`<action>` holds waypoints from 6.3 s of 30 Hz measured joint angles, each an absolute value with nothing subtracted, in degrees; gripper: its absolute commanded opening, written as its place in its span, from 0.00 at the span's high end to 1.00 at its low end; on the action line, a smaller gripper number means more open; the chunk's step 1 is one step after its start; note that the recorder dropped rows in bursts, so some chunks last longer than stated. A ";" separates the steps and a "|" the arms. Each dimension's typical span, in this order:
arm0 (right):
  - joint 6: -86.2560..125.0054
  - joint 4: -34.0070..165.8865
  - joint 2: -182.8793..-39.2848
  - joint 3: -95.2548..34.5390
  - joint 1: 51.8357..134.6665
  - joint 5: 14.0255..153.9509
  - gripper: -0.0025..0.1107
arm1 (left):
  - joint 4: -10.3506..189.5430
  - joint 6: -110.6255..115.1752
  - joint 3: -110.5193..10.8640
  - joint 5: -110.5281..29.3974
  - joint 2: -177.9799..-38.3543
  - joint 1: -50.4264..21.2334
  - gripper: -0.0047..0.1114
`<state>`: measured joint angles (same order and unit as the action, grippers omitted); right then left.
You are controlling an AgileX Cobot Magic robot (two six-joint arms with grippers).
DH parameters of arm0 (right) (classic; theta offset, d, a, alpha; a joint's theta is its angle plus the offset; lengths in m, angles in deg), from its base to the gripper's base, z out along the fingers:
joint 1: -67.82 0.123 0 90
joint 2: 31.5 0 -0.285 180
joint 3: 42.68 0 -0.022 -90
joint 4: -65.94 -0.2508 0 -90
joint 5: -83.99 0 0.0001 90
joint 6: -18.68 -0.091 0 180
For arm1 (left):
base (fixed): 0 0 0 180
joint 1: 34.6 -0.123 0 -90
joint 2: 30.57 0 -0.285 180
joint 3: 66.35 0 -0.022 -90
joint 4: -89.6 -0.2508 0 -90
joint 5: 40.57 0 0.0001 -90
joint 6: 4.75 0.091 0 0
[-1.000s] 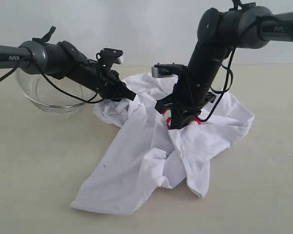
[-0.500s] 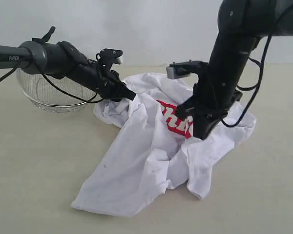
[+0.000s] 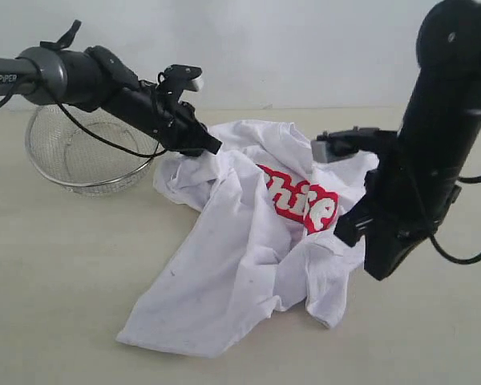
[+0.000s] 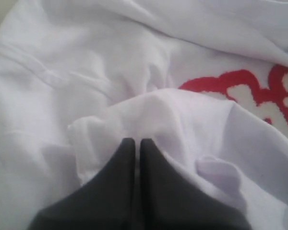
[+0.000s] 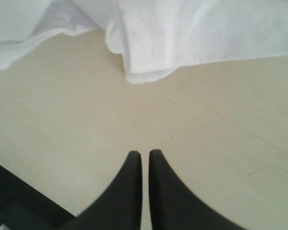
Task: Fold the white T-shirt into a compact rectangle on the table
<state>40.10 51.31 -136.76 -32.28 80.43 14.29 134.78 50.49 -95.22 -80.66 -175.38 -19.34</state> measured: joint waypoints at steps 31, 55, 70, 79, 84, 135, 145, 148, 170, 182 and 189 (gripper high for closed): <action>42.22 46.32 -141.94 -32.25 83.46 31.68 0.43 | 130.56 49.39 -78.72 -92.28 -161.58 -16.38 0.92; 34.58 56.69 -145.37 -32.25 84.36 33.85 0.98 | 133.24 49.51 -74.68 -86.26 -167.52 -15.48 0.92; 27.26 73.16 -133.91 -32.25 84.36 14.74 0.98 | 137.54 49.51 -74.91 -86.26 -168.94 -15.69 0.92; 21.45 86.37 -127.04 -29.12 84.36 14.35 0.98 | 137.76 49.51 -74.91 -86.37 -168.94 -15.79 0.92; 19.49 90.61 -127.74 -28.09 83.38 14.26 0.98 | 137.88 49.51 -74.91 -86.48 -168.94 -15.79 0.92; 21.07 77.88 -149.01 -45.48 71.83 30.81 0.98 | 132.70 43.77 -63.13 -86.70 -152.49 -13.50 0.92; 39.09 55.93 -157.42 -53.58 63.34 26.33 0.98 | 132.06 40.97 -51.89 -80.84 -149.97 -7.83 0.92; 41.76 52.76 -159.30 -54.40 63.19 28.72 0.98 | 132.06 40.34 -50.37 -80.08 -149.86 -7.83 0.92; 39.51 51.52 -167.47 -59.71 63.19 28.28 0.98 | 126.43 27.74 -39.35 -77.48 -146.58 -7.83 0.92; 30.58 60.17 -178.71 -79.80 63.19 17.99 0.98 | 120.88 22.65 -31.28 -77.33 -139.28 -7.83 0.92; 29.73 61.73 -184.16 -90.95 61.77 16.65 0.98 | 120.67 21.50 -31.28 -76.21 -139.28 -7.93 0.92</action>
<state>29.73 61.73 -184.16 -90.95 61.77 16.65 120.67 21.50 -31.28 -76.21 -139.28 -7.93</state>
